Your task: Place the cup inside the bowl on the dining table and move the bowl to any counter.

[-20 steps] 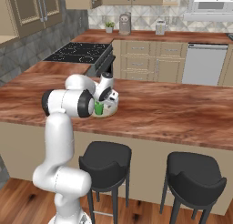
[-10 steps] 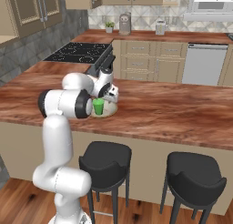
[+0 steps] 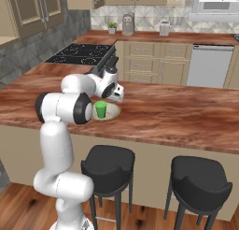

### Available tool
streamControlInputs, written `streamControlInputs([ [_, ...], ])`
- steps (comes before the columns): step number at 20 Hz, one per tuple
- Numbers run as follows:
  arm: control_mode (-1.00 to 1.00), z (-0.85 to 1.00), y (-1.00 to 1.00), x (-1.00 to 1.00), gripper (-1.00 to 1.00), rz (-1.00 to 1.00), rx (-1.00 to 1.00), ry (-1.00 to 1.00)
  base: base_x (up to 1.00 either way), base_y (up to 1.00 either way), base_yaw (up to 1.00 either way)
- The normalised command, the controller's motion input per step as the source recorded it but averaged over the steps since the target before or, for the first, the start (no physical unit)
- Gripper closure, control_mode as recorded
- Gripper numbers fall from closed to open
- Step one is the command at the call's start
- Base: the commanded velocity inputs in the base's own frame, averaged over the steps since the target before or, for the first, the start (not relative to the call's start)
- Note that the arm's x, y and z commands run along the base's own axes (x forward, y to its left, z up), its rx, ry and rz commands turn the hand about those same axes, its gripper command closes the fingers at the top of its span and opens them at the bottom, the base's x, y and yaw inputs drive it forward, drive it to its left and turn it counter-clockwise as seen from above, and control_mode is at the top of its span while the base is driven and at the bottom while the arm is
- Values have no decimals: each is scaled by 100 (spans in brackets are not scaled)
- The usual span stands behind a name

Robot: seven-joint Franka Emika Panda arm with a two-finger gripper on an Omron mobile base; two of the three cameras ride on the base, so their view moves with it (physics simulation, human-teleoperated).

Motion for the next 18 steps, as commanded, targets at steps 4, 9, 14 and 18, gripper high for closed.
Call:
streamControlInputs([
  [4, -100, 6, -43, -9, -100, 0, 0, -1, 0, 0, 0],
  [9, -100, 0, -51, 0, -100, 1, 0, 0, 0, 0, 0],
  [14, -100, 0, -46, 0, -100, 3, 3, 0, 0, 0, 0],
  [18, -100, 0, -30, 0, -100, 5, 7, 0, 0, 0, 0],
])
